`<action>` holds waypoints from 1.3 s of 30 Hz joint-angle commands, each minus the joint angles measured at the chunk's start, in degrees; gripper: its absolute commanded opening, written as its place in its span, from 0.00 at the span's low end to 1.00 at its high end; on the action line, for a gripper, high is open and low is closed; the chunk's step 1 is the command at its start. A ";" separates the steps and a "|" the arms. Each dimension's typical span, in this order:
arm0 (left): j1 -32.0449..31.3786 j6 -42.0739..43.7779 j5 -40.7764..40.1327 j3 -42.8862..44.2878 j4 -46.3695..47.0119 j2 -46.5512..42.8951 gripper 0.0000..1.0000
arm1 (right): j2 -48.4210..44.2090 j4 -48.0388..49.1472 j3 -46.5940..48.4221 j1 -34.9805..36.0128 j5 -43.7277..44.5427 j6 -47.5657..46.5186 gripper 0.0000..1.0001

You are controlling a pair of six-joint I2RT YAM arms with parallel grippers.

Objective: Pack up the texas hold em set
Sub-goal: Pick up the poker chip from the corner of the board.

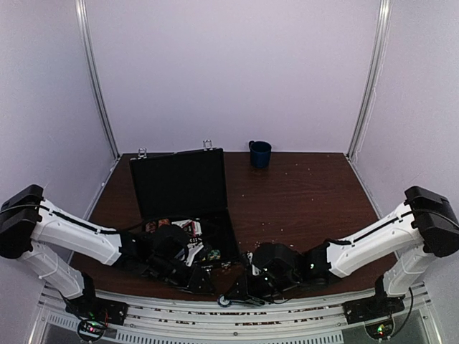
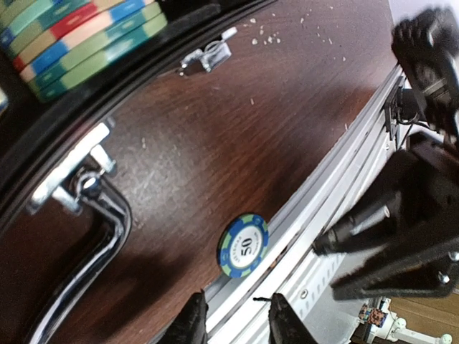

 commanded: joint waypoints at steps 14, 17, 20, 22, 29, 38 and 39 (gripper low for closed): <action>-1.06 2.58 1.16 3.21 5.48 6.30 0.27 | 1.14 10.30 -6.37 3.55 9.53 23.39 0.28; -1.06 2.68 1.32 3.17 5.53 6.79 0.25 | 1.76 8.77 -5.94 3.82 9.93 23.99 0.28; -1.06 2.80 1.68 3.36 6.00 7.39 0.24 | 2.61 8.69 -5.95 3.88 10.04 24.45 0.27; -1.06 2.84 2.01 3.60 6.34 7.92 0.22 | 3.36 9.37 -5.93 3.87 9.92 24.68 0.27; -1.21 2.92 3.39 3.27 7.03 8.88 0.20 | 5.93 9.37 -5.22 4.14 9.30 24.80 0.25; -1.98 2.79 5.02 2.35 8.49 10.73 0.12 | 9.61 13.24 -4.94 4.17 9.76 26.41 0.25; -2.02 2.75 5.12 2.27 8.60 10.90 0.11 | 9.86 13.93 -5.12 4.13 10.12 26.78 0.25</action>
